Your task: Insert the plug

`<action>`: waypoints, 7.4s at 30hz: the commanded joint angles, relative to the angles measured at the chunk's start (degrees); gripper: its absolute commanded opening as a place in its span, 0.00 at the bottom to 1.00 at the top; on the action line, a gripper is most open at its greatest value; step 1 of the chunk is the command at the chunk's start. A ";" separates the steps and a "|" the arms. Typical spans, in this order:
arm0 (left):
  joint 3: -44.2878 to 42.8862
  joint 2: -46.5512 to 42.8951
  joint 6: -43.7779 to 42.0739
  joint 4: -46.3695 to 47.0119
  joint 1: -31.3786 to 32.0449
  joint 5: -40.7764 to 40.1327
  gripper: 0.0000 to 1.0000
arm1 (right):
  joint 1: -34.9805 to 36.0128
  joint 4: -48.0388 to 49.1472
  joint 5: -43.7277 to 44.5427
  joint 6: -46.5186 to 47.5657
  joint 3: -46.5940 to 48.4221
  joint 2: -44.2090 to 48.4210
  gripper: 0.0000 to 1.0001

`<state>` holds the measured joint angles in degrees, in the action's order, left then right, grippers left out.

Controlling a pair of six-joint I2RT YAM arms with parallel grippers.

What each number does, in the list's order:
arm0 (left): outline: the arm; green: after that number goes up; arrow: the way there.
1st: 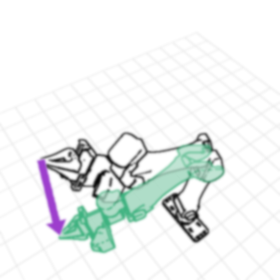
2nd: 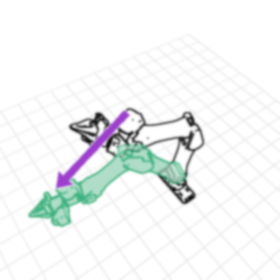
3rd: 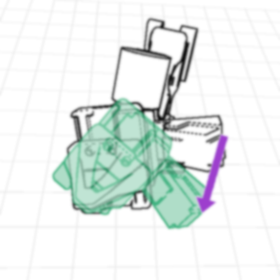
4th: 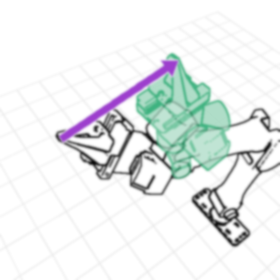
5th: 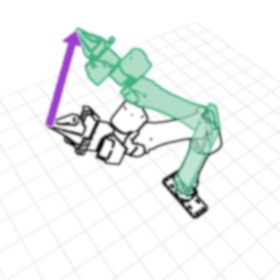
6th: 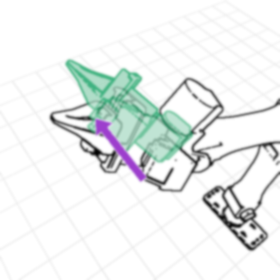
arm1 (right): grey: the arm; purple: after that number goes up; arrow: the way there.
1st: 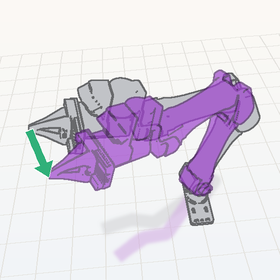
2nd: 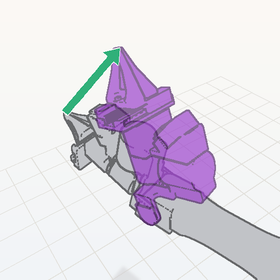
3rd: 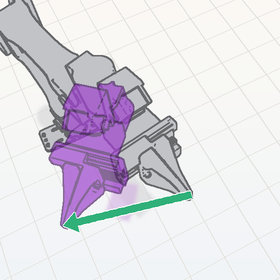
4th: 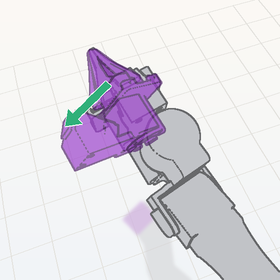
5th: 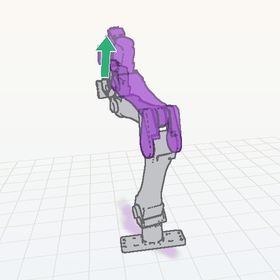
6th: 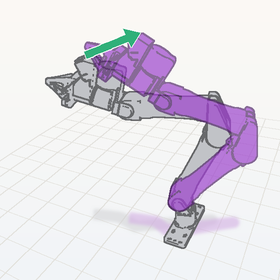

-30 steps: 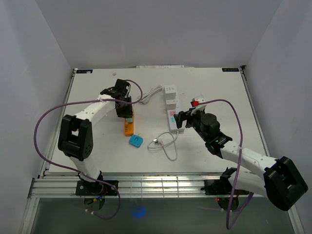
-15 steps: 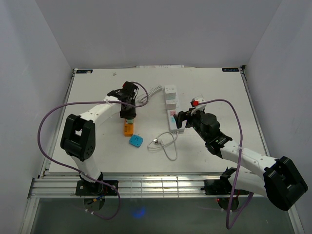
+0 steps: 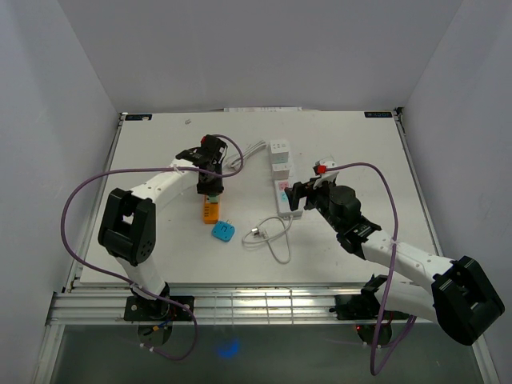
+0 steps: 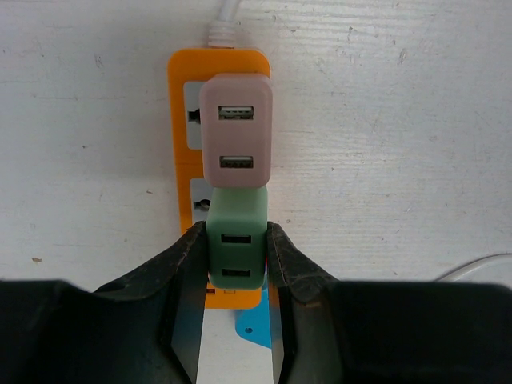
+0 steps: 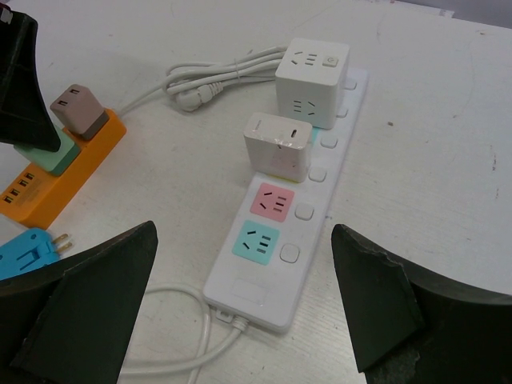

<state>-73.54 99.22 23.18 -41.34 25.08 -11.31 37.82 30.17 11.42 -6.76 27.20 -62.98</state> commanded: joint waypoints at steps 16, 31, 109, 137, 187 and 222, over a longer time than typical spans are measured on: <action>-3.89 -5.35 -2.09 -5.06 0.06 1.82 0.62 | -0.82 2.96 -1.22 -0.79 -0.22 -0.21 0.95; -1.62 -17.38 0.37 -3.58 -0.03 2.17 0.91 | 8.92 -5.21 -16.52 0.62 7.77 -12.06 0.96; 12.63 -37.79 6.70 6.01 -16.47 25.04 0.98 | 23.34 -23.22 -5.36 -7.56 28.70 -30.01 0.87; 14.12 -39.81 10.84 5.04 -27.54 30.03 0.98 | 33.98 -31.49 19.35 -21.80 47.86 -52.24 0.99; 14.56 -28.65 15.57 18.84 -7.33 59.29 0.98 | 22.38 -13.21 -2.10 12.12 10.94 0.48 0.65; 15.88 -16.78 15.76 23.76 0.58 65.80 0.51 | 21.06 -13.48 -9.49 16.61 14.46 -2.76 0.56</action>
<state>-58.13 83.18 40.60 -18.39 25.32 51.96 59.09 14.46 1.72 8.64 39.33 -66.08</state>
